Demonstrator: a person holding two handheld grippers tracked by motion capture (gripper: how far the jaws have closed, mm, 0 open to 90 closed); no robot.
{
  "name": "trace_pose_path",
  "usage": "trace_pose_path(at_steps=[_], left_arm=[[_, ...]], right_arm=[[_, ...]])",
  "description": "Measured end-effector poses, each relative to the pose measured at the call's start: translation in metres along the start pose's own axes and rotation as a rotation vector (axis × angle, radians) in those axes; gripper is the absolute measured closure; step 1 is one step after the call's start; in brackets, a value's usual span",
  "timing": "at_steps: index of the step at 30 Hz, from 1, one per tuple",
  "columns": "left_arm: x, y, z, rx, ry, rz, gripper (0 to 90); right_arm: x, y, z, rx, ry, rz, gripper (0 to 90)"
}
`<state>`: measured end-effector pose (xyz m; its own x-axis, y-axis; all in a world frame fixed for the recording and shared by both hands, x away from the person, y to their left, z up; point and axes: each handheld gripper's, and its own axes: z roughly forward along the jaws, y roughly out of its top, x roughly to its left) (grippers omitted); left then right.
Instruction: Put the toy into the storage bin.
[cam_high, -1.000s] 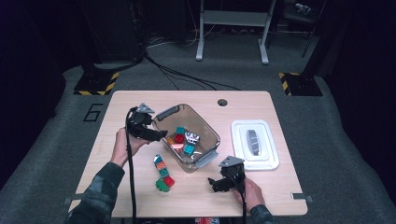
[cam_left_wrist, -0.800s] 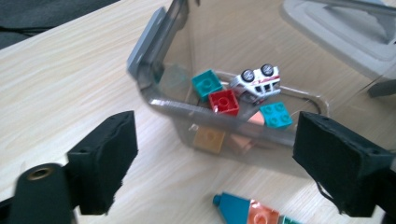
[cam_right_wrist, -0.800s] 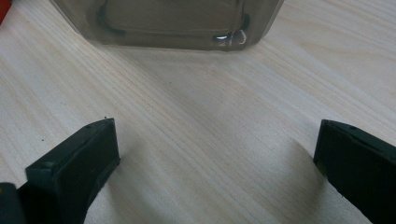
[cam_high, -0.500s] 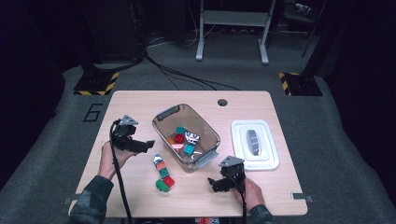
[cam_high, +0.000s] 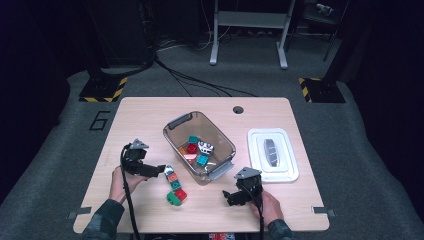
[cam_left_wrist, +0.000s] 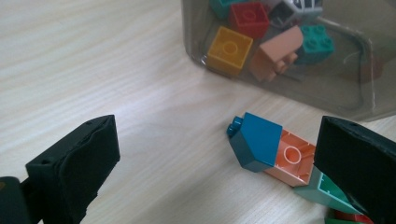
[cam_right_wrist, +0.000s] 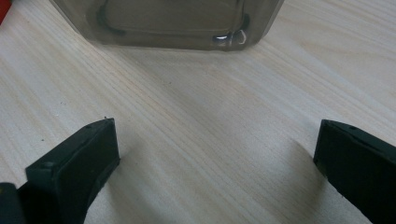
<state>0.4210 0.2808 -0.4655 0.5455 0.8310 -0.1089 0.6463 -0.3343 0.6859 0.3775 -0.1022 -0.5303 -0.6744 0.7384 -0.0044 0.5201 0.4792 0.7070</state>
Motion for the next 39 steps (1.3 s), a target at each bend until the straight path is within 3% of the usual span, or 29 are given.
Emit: trace_pose_path(at_steps=[4, 9, 18, 23, 27, 34, 39], left_arm=[[-0.004, -0.004, 0.012, 0.018, -0.017, -0.004, 1.3], [-0.010, -0.006, 0.024, 0.031, -0.043, 0.026, 8.9], [-0.012, -0.006, 0.032, 0.027, -0.078, 0.063, 36.9], [-0.012, -0.005, 0.034, 0.045, -0.074, 0.090, 49.0], [-0.008, -0.007, 0.035, 0.047, -0.066, 0.077, 55.2], [0.001, -0.013, 0.031, 0.034, -0.045, 0.018, 54.5], [0.007, -0.019, 0.032, 0.049, -0.030, 0.001, 52.9]], right_arm=[[0.000, 0.000, 0.000, 0.000, 0.000, 0.000, 0.0], [0.000, 0.000, 0.000, 0.000, 0.000, -0.001, 0.0], [0.000, 0.000, 0.000, 0.000, 0.000, 0.000, 0.0], [0.000, 0.000, 0.000, 0.000, 0.000, 0.000, 0.0], [0.000, 0.000, 0.000, 0.000, 0.001, -0.001, 0.0], [0.000, 0.000, 0.000, 0.000, 0.001, -0.001, 0.0], [0.000, 0.000, 0.000, 0.000, 0.002, -0.002, 0.0]])
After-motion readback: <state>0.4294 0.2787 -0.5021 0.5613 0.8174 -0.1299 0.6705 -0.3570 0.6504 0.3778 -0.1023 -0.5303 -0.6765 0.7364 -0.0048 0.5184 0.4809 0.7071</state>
